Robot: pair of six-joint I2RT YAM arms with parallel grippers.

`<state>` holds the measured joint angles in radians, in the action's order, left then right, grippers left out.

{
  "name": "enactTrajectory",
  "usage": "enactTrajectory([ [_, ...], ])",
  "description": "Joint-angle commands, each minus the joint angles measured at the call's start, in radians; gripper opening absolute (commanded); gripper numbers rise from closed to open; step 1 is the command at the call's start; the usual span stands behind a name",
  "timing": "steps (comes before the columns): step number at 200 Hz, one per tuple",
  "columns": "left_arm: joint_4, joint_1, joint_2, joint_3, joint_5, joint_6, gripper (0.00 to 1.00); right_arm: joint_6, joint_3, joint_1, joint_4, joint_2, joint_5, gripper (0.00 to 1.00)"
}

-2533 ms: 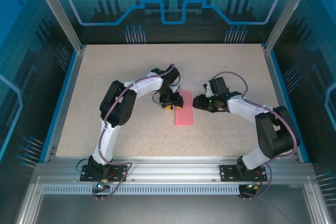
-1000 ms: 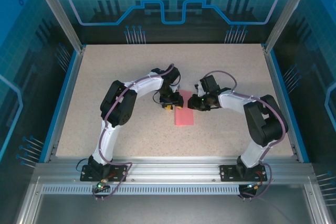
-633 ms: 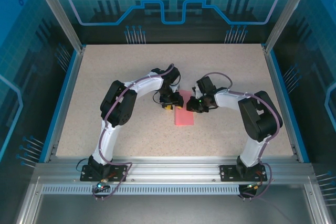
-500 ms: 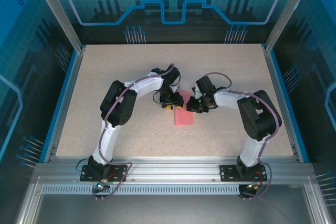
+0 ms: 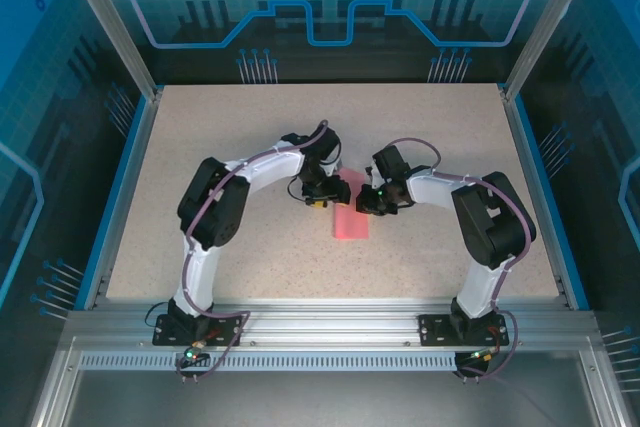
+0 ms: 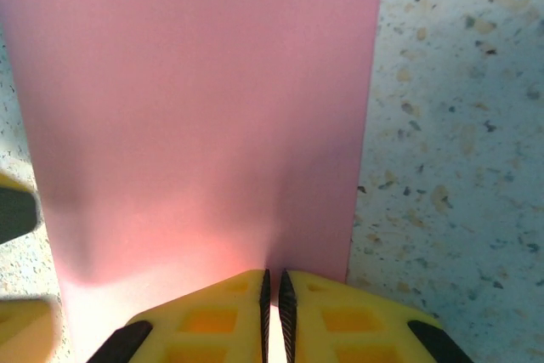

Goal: Fold a paper plane with a square sheet of paper (fold left side to right side)
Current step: Hold the square sheet of paper at the center of the table, then first fold the square sheet of paper in half at the center of the table.

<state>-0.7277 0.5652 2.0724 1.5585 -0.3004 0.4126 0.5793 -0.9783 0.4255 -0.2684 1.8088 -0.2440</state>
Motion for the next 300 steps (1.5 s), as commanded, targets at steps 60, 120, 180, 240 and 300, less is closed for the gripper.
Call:
enactTrajectory([
  [60,0.252,-0.010,-0.072,-0.092,-0.284,0.027,0.25,-0.009,0.020,0.018,-0.092,0.056,0.041,0.15],
  [120,0.280,-0.009,0.051,-0.068,-0.302,0.023,0.17,-0.013,0.012,0.019,-0.106,0.064,0.042,0.14],
  [180,0.247,-0.017,0.092,-0.097,-0.223,-0.011,0.16,-0.016,0.011,0.018,-0.119,0.067,0.051,0.14],
  [240,0.252,-0.048,0.080,-0.150,-0.199,-0.026,0.16,-0.016,0.007,0.018,-0.134,0.075,0.061,0.13],
  [300,0.249,-0.085,0.034,-0.211,-0.176,-0.047,0.16,-0.015,0.011,0.015,-0.143,0.078,0.068,0.13],
])
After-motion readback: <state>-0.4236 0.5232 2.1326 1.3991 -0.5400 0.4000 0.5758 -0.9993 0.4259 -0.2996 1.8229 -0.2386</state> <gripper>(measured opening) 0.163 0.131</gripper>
